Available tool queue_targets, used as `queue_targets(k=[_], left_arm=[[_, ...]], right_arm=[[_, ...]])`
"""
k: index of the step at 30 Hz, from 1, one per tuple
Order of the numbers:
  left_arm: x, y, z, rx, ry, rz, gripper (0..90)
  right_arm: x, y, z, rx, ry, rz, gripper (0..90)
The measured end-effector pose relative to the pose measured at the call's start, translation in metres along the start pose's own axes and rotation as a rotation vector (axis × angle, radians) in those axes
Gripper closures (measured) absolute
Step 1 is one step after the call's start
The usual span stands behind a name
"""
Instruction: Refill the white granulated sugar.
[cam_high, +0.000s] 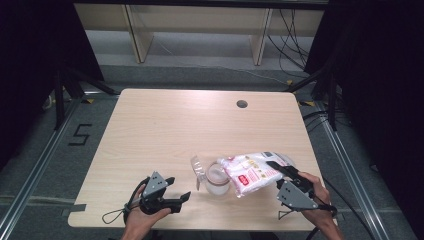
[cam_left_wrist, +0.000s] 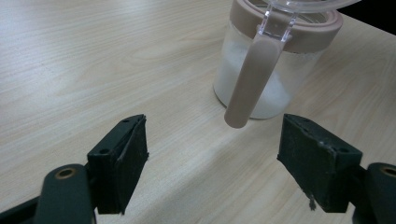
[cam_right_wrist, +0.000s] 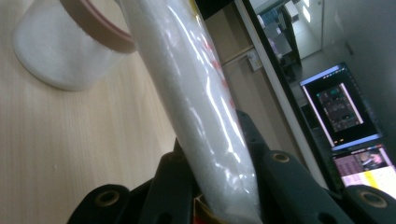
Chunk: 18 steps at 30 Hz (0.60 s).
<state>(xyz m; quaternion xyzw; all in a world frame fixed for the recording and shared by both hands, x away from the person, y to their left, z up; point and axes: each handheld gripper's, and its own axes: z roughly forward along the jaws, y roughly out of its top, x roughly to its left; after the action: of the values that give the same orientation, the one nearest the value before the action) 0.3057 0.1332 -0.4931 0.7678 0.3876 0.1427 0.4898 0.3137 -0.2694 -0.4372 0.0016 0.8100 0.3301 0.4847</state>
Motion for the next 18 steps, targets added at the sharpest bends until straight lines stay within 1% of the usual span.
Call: queue_targets(k=[1, 2, 3, 4, 5, 6, 9, 10, 11, 12, 13, 15, 16, 18], left_arm=[[0.000, 0.000, 0.000, 0.002, 0.000, 0.003, 23.3], [0.000, 0.000, 0.000, -0.001, -0.004, 0.001, 23.3], [0.000, 0.000, 0.000, 0.000, -0.004, 0.001, 23.3], [0.000, 0.000, 0.000, -0.003, -0.004, -0.003, 23.3], [0.000, 0.000, 0.000, -0.002, -0.004, -0.002, 23.3], [0.000, 0.000, 0.000, -0.006, -0.005, -0.007, 23.3], [0.000, 0.000, 0.000, -0.002, -0.003, -0.003, 23.4], [0.000, 0.000, 0.000, -0.002, -0.003, -0.002, 23.4], [0.000, 0.000, 0.000, -0.002, -0.003, -0.002, 23.4], [0.000, 0.000, 0.000, -0.002, -0.002, -0.004, 23.4], [0.000, 0.000, 0.000, -0.003, -0.002, -0.006, 23.4], [0.000, 0.000, 0.000, -0.003, -0.001, -0.005, 23.4], [0.000, 0.000, 0.000, -0.003, -0.001, -0.005, 23.4], [0.000, 0.000, 0.000, -0.003, -0.002, -0.004, 23.5]], right_arm=[[-0.001, -0.001, 0.001, -0.006, -0.003, 0.004, 79.9], [-0.001, -0.003, 0.001, -0.001, 0.007, 0.036, 80.2], [0.000, -0.004, 0.002, 0.000, 0.005, 0.047, 80.4], [-0.002, -0.005, 0.004, -0.007, 0.010, 0.032, 80.7], [-0.001, -0.006, 0.005, 0.004, 0.016, 0.037, 81.0], [-0.001, -0.006, 0.005, 0.008, 0.017, 0.029, 81.2], [0.000, -0.008, 0.007, 0.031, 0.020, 0.042, 81.6], [0.001, -0.009, 0.007, 0.038, 0.017, 0.063, 81.7], [0.000, -0.009, 0.007, 0.027, 0.023, 0.090, 81.9], [0.000, -0.010, 0.007, 0.028, 0.022, 0.109, 82.0], [-0.002, -0.010, 0.008, 0.021, 0.022, 0.100, 82.0], [-0.002, -0.011, 0.007, 0.015, 0.015, 0.142, 82.2], [-0.005, -0.011, 0.007, 0.002, 0.019, 0.140, 82.3], [-0.006, -0.013, 0.008, -0.019, 0.017, 0.189, 82.4]])
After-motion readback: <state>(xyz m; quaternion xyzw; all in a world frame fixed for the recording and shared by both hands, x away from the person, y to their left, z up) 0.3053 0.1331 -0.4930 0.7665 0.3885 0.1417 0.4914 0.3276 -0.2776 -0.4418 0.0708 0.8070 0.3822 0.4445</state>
